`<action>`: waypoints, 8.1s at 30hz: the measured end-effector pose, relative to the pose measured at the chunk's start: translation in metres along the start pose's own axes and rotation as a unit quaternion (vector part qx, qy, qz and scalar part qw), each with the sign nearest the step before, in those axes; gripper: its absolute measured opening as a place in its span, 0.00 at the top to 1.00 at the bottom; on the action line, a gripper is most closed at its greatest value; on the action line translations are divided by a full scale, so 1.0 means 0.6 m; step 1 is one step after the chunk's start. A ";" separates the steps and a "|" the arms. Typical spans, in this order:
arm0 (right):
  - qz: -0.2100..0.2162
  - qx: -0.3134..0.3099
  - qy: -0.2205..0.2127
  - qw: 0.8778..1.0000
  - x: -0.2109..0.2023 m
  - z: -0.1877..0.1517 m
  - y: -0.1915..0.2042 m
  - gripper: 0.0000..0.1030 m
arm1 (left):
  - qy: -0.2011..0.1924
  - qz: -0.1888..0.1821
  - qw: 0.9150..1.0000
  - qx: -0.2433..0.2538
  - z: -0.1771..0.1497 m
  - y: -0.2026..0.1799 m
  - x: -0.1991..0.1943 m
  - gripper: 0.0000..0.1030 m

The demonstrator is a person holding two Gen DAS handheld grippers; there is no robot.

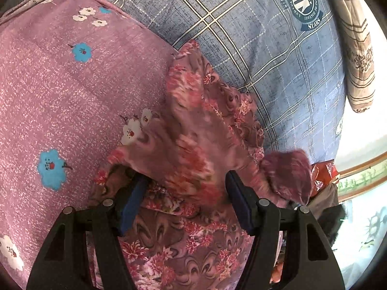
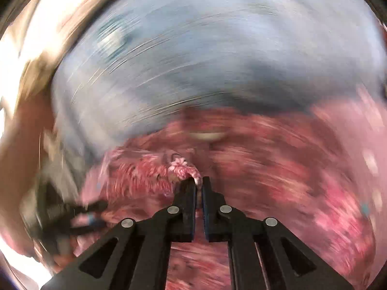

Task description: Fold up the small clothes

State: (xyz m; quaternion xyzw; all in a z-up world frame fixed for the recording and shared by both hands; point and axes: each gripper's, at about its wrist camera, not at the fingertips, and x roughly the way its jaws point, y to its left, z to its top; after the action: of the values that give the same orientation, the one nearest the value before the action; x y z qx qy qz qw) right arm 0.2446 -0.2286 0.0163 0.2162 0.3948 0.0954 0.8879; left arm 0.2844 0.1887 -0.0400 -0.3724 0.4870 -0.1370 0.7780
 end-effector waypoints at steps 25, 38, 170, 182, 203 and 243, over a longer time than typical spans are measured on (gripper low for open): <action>0.057 0.127 -0.079 0.987 -0.100 0.013 -0.134 0.94 | -0.047 0.028 0.998 -0.015 0.013 0.010 -0.020 0.86; -0.036 0.118 -0.010 0.992 -0.063 -0.009 -0.174 0.68 | -0.042 0.060 0.997 0.021 -0.002 -0.003 -0.014 0.47; -0.043 0.078 0.012 0.996 0.034 0.147 -0.257 0.75 | 0.010 0.116 0.992 -0.044 0.179 0.059 0.016 0.90; -0.005 0.148 0.008 0.989 -0.132 -0.034 -0.306 0.46 | 0.058 0.001 0.998 0.014 -0.028 0.035 -0.089 0.31; -0.027 0.101 0.007 0.995 -0.142 -0.079 -0.289 0.89 | 0.058 0.011 0.995 -0.076 -0.062 0.084 -0.076 0.94; -0.117 0.019 0.031 0.993 -0.014 -0.091 -0.080 0.49 | 0.103 0.049 0.990 0.079 -0.065 -0.007 -0.038 0.37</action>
State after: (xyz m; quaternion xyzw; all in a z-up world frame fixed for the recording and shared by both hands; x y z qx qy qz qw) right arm 0.1983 -0.2574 -0.0328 0.1823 0.4465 -0.0097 0.8760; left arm 0.2402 0.1815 -0.0314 -0.2694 0.5693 -0.1749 0.7568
